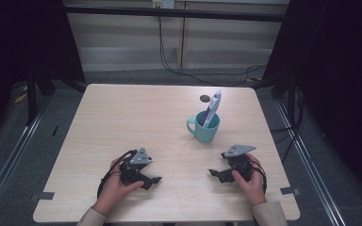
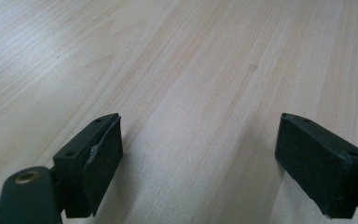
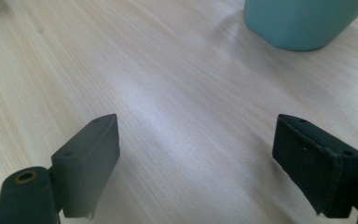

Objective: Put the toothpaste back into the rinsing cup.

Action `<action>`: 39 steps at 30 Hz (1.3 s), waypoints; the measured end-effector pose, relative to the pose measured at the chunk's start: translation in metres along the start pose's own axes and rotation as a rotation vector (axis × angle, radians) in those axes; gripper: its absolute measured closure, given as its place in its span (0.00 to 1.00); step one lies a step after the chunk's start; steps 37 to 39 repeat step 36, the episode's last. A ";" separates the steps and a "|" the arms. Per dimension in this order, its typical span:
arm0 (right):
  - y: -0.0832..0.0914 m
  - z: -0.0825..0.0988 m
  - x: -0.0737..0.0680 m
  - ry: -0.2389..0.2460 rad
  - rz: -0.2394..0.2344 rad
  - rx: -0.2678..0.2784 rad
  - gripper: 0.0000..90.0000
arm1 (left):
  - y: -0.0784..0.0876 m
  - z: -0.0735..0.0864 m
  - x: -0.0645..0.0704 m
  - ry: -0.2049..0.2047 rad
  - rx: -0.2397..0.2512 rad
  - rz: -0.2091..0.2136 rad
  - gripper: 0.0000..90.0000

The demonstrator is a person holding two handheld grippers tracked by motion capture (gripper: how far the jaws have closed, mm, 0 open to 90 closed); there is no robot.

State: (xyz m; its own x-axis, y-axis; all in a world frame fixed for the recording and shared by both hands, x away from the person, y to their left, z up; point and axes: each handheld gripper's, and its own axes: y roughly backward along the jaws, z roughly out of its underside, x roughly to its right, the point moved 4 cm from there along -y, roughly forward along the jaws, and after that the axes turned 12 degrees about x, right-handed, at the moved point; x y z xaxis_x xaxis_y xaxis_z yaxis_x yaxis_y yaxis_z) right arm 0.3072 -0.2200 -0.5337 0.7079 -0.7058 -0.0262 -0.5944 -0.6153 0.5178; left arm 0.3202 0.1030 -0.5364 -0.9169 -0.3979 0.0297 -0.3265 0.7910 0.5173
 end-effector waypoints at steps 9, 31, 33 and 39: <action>-0.002 0.003 -0.001 0.000 0.004 -0.015 0.16 | 0.000 0.000 0.000 0.001 0.000 -0.002 0.16; -0.001 0.005 -0.004 0.004 -0.004 -0.009 0.14 | 0.000 0.000 0.000 0.000 0.000 -0.003 0.16; -0.001 0.005 -0.004 0.003 -0.005 -0.009 0.14 | 0.000 0.000 0.000 0.000 0.000 -0.003 0.16; -0.001 0.005 -0.004 0.003 -0.006 -0.009 0.14 | 0.000 0.000 0.000 0.000 0.000 -0.004 0.16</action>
